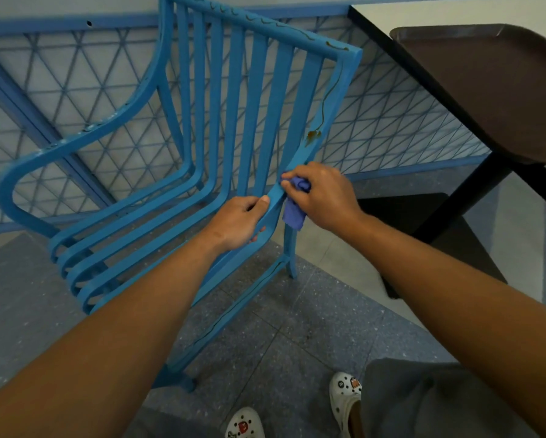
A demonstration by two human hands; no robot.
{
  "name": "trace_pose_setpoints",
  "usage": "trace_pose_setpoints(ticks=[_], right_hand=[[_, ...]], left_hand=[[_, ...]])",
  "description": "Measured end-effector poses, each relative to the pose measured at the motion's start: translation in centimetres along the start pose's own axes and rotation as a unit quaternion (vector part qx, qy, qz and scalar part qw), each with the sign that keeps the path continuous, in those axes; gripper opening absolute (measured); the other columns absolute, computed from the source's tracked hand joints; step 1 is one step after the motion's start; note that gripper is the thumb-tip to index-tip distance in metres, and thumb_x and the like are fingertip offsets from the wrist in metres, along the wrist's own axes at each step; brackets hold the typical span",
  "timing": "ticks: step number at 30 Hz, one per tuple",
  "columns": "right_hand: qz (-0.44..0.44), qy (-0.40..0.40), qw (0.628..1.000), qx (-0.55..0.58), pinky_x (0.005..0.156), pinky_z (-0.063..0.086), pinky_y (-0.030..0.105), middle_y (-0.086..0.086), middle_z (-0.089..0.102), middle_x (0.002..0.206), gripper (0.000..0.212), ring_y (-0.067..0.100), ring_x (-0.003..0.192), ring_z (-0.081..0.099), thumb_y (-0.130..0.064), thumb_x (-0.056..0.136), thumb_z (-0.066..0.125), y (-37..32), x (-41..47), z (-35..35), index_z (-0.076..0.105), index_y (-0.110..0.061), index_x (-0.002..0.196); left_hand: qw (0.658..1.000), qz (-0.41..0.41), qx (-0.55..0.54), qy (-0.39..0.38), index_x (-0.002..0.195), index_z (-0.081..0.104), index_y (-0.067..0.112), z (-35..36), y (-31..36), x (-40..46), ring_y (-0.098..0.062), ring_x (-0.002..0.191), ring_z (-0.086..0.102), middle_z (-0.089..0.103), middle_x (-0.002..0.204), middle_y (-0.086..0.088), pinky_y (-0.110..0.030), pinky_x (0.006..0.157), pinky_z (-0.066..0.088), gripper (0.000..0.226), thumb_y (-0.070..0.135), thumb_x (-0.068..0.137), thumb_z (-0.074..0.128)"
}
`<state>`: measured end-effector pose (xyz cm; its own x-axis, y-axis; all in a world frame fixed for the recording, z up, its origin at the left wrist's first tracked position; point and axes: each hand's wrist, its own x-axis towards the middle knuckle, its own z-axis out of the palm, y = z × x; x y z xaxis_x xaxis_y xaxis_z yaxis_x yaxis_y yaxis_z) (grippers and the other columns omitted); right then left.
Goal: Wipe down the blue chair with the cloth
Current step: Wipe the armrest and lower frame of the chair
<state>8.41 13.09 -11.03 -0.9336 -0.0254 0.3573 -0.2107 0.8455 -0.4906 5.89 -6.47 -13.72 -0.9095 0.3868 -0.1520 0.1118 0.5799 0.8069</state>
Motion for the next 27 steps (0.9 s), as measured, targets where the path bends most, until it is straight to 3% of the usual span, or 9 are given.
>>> trace_pose_setpoints(ticks=[7,10,11,16,18,20,22,25,27], right_hand=[[0.042,0.081,0.996,0.022,0.085,0.054,0.041,-0.004,0.073,0.111,0.023,0.018,0.102,0.066,-0.039,0.096,0.065,1.1,3.0,-2.9,0.076,-0.028,0.112],[0.045,0.068,0.996,0.043,0.084,0.054,0.040,-0.001,0.072,0.109,0.023,0.019,0.100,0.066,-0.037,0.097,0.064,0.2,1.1,-1.0,0.075,-0.026,0.114],[0.032,0.051,0.998,0.035,0.082,0.055,0.039,0.000,0.072,0.108,0.023,0.019,0.098,0.066,-0.038,0.097,0.064,-0.1,0.2,-0.2,0.075,-0.026,0.114],[-0.017,0.012,1.000,-0.005,0.075,0.055,0.037,-0.002,0.071,0.101,0.024,0.020,0.094,0.067,-0.042,0.097,0.064,0.1,-0.5,-0.4,0.075,-0.029,0.114],[-0.016,0.022,0.999,-0.017,0.078,0.055,0.038,-0.001,0.071,0.105,0.024,0.020,0.097,0.067,-0.043,0.097,0.064,0.8,0.8,-1.6,0.074,-0.031,0.115],[0.004,0.057,0.998,-0.006,0.081,0.055,0.041,0.000,0.071,0.107,0.025,0.021,0.098,0.066,-0.042,0.096,0.064,1.5,2.3,-3.1,0.075,-0.029,0.115],[0.020,0.091,0.995,0.017,0.084,0.054,0.042,0.000,0.072,0.108,0.024,0.020,0.100,0.066,-0.040,0.096,0.064,2.0,3.4,-4.2,0.075,-0.027,0.113],[0.031,0.093,0.994,0.050,0.088,0.054,0.043,-0.002,0.072,0.114,0.023,0.018,0.105,0.066,-0.035,0.096,0.066,1.5,2.8,-3.6,0.075,-0.025,0.114],[0.013,0.060,0.997,0.043,0.089,0.054,0.044,-0.001,0.072,0.114,0.023,0.019,0.105,0.066,-0.033,0.097,0.066,1.1,1.1,-2.1,0.074,-0.023,0.116]], left_hand=[[1.000,0.003,-0.002,0.009,0.088,0.051,-0.010,0.1,-0.3,0.0,-0.001,0.058,0.067,0.052,0.073,-0.020,-0.009,0.049,0.045,0.060,0.046,0.107,0.041],[1.000,0.000,-0.013,0.008,0.072,0.045,0.006,0.2,-0.5,0.0,0.003,0.057,0.064,0.049,0.056,0.012,-0.018,0.052,0.052,0.053,0.046,0.107,0.040],[1.000,0.003,-0.017,0.007,0.069,0.040,0.013,0.3,-0.5,0.0,0.004,0.054,0.062,0.045,0.051,0.015,-0.019,0.052,0.053,0.050,0.045,0.108,0.040],[1.000,0.002,-0.024,0.018,0.072,0.042,0.009,0.5,-0.6,0.0,0.004,0.054,0.064,0.049,0.057,0.011,-0.011,0.047,0.046,0.050,0.043,0.108,0.039],[1.000,-0.004,-0.028,0.014,0.085,0.050,-0.008,0.3,-0.6,-0.1,0.004,0.057,0.065,0.056,0.071,-0.011,-0.008,0.047,0.044,0.057,0.044,0.108,0.039],[1.000,-0.003,-0.024,0.010,0.096,0.055,-0.012,0.2,-0.6,-0.1,0.005,0.060,0.066,0.062,0.084,-0.026,-0.006,0.048,0.043,0.060,0.045,0.108,0.038],[1.000,0.000,-0.013,0.015,0.087,0.053,-0.008,0.1,-0.7,0.0,0.001,0.056,0.063,0.060,0.076,-0.020,-0.007,0.047,0.043,0.060,0.047,0.107,0.039],[0.999,0.025,0.021,0.031,0.064,0.039,0.016,0.3,-0.8,0.1,-0.005,0.042,0.041,0.036,0.050,0.013,-0.013,0.044,0.035,0.054,0.051,0.105,0.042],[0.997,0.046,0.040,0.045,0.062,0.039,0.022,0.5,-0.9,0.0,-0.006,0.043,0.032,0.033,0.049,0.011,-0.023,0.048,0.031,0.052,0.051,0.104,0.044]])
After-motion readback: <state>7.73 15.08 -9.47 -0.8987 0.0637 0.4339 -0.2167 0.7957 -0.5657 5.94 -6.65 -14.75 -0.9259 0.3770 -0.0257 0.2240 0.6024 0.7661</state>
